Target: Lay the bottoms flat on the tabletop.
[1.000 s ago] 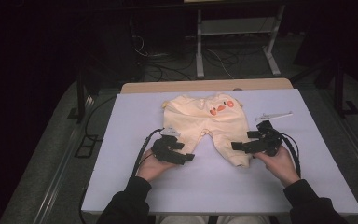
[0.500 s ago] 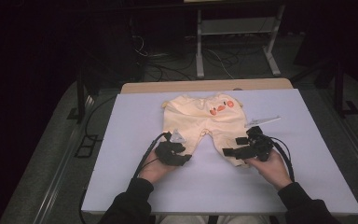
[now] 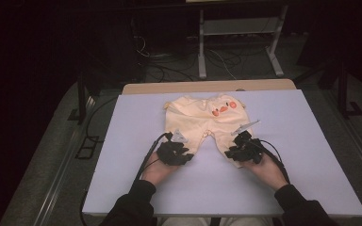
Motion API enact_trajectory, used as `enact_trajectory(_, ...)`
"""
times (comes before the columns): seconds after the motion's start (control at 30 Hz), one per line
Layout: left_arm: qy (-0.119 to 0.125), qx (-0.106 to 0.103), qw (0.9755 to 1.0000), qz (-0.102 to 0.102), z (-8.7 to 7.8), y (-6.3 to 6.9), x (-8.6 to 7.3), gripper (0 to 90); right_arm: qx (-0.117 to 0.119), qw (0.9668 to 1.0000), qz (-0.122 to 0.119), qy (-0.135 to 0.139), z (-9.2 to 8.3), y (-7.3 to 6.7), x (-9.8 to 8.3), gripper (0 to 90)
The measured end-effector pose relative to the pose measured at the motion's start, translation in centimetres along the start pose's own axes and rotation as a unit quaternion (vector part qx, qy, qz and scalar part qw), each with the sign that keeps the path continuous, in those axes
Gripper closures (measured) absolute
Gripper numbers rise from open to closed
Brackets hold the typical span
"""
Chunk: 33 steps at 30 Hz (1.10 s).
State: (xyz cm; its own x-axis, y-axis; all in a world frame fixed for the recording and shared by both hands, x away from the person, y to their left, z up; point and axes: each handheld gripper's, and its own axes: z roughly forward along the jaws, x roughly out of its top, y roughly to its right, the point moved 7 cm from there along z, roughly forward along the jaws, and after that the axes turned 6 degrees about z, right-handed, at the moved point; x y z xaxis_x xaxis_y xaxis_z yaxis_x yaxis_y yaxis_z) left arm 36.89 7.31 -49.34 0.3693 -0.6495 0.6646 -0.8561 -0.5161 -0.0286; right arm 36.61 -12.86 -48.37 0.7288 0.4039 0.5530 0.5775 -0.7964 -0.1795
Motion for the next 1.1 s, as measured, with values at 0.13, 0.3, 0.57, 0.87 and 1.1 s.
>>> enact_trajectory(0.13,-0.002,0.003,1.0,0.002,0.0,0.1,0.1,67.2,0.013,0.9997,0.021,0.0,-0.3,0.6,0.1,84.2)
enact_trajectory(0.3,-0.001,0.002,1.0,-0.004,-0.1,0.1,0.2,68.8,0.077,0.9937,0.08,0.015,-1.2,1.3,0.4,85.1)
enact_trajectory(0.57,0.001,-0.004,0.9999,-0.011,-0.3,0.0,0.2,68.9,0.17,0.9777,0.123,-0.013,-0.6,1.4,-1.1,73.0)
enact_trajectory(0.87,0.001,-0.006,0.9999,-0.013,-0.4,-0.1,0.2,69.1,0.069,0.995,0.066,0.029,-2.0,0.5,-0.7,53.9)
enact_trajectory(1.1,0.004,-0.008,0.9998,-0.018,-0.5,-0.1,0.2,69.5,0.082,0.9956,0.04,0.025,-2.1,-2.0,-0.8,48.2)
